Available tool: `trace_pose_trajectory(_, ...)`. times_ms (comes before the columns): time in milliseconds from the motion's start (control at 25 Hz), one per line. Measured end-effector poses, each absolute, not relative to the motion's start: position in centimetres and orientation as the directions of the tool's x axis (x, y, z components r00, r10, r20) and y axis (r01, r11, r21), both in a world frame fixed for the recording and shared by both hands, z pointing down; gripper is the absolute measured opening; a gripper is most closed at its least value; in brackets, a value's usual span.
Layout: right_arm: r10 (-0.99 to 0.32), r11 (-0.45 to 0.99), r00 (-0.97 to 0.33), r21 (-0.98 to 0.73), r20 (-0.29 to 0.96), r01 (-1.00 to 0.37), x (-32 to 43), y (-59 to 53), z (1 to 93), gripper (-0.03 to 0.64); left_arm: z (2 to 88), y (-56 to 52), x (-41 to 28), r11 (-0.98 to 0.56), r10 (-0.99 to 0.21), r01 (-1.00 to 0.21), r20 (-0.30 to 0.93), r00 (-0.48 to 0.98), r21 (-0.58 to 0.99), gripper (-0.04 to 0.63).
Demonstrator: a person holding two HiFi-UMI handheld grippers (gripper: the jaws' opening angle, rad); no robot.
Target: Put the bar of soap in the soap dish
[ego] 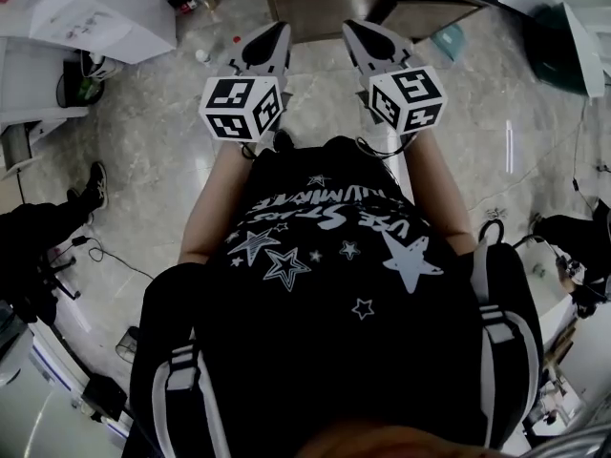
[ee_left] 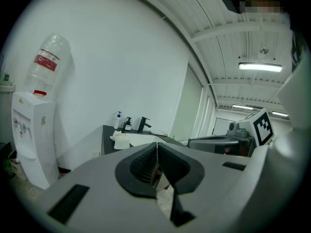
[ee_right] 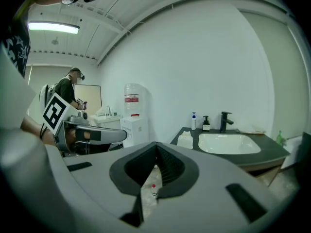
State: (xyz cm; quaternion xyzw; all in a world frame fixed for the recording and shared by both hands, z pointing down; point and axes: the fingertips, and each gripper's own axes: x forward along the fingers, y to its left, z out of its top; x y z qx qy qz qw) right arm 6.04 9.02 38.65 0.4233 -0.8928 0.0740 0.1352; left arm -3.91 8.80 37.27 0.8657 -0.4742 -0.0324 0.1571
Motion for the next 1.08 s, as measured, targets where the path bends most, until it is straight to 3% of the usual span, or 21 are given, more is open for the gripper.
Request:
trace_pose_trajectory(560,-0.722,0.604,-0.618,-0.154,0.310,-0.782,13.5,16.1,40.5,0.006,36.6,16.0,1.9,-0.467,-0.851,-0.840,0.119,0.512,0.275,0.017)
trace_pose_trajectory(1080,-0.720,0.629,-0.641,-0.138,0.266,-0.765,17.1,22.9,39.6,0.006,36.5,24.0,5.9,-0.451,-0.865,-0.855,0.112,0.489,0.256,0.017)
